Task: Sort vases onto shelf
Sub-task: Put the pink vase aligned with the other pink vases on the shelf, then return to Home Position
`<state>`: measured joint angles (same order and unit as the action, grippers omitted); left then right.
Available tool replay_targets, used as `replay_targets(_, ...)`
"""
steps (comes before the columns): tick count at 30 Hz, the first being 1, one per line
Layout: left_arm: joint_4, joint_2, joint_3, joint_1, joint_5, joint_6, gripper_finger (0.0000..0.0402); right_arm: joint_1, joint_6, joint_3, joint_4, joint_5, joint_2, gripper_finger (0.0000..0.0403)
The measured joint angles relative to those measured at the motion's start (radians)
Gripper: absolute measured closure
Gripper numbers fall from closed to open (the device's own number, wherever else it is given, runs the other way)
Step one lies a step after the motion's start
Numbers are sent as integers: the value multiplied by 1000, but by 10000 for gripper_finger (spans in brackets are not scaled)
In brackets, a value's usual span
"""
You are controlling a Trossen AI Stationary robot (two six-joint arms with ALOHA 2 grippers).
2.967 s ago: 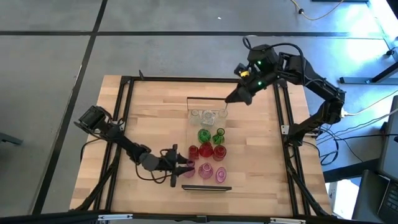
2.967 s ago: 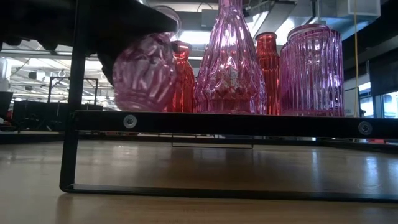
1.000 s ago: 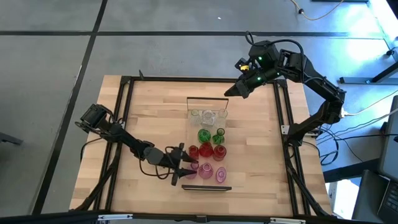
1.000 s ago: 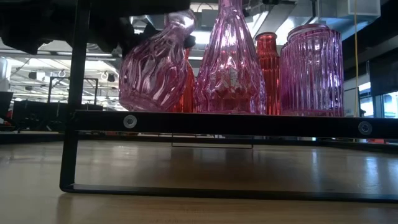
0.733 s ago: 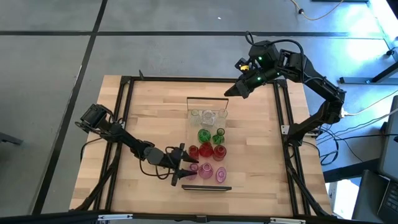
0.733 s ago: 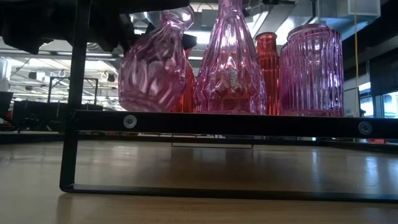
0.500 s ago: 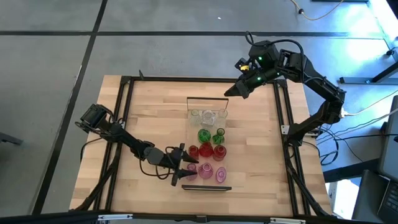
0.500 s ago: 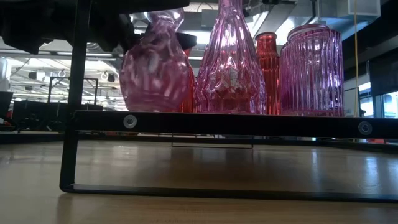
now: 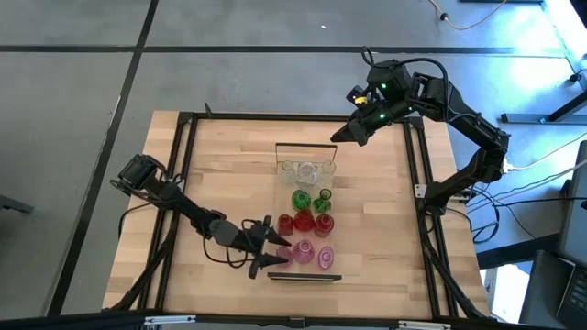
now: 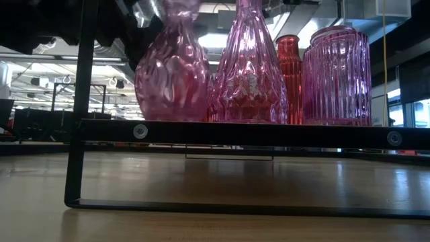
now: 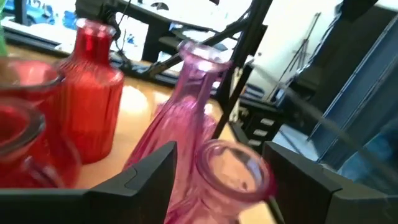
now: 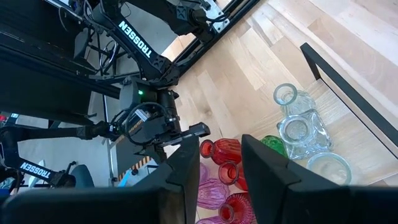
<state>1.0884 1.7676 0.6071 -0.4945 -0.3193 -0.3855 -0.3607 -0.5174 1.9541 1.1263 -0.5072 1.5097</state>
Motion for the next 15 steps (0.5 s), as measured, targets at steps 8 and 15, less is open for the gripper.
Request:
replay_targets(8,73,-19,1,-6,-7,14,170,0,2,0,0,0,0,295)
replay_targets(15,77,-57,2,-6,-13,51,170,0,3,0,0,-1,0,295)
